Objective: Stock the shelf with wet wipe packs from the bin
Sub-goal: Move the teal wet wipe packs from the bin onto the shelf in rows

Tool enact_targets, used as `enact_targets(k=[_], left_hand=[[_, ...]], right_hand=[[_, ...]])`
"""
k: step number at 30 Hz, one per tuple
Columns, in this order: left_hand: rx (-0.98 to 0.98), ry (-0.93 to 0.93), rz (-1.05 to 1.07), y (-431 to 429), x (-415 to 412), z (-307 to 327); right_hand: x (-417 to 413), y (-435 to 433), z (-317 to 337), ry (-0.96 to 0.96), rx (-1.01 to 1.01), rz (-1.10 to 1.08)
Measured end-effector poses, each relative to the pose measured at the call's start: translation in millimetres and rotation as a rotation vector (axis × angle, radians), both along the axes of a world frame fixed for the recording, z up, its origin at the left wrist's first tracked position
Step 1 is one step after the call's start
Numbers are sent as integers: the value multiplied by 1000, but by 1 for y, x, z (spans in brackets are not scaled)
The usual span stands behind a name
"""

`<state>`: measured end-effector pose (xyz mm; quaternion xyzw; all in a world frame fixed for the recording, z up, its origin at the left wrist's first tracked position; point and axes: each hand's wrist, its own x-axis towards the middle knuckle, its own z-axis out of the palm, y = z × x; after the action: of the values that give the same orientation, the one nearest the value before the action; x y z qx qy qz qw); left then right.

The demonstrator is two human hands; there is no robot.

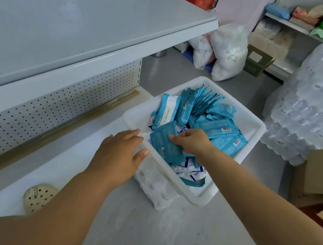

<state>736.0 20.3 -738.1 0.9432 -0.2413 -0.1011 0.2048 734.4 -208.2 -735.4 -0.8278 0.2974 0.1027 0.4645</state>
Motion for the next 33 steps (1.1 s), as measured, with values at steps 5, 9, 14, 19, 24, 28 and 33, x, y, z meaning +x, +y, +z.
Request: enact_targets(k=[5, 9, 14, 19, 24, 28, 33], left_hand=[[-44, 35, 41, 2, -2, 5], [-67, 50, 88, 4, -2, 11], [-299, 167, 272, 0, 0, 16], [-556, 268, 411, -8, 3, 38], [-918, 417, 501, -2, 6, 62], [-1148, 565, 420, 7, 8, 98], [-1306, 580, 462, 40, 16, 135]], right_hand=[[16, 14, -11, 21, 26, -20], [15, 16, -12, 31, 149, -45], [10, 9, -15, -155, 297, -154], [3, -7, 11, -335, 423, -209], [-4, 2, 62, -430, 746, -139], [-5, 36, 103, -456, 844, 32], [8, 93, 133, -551, 827, 93]])
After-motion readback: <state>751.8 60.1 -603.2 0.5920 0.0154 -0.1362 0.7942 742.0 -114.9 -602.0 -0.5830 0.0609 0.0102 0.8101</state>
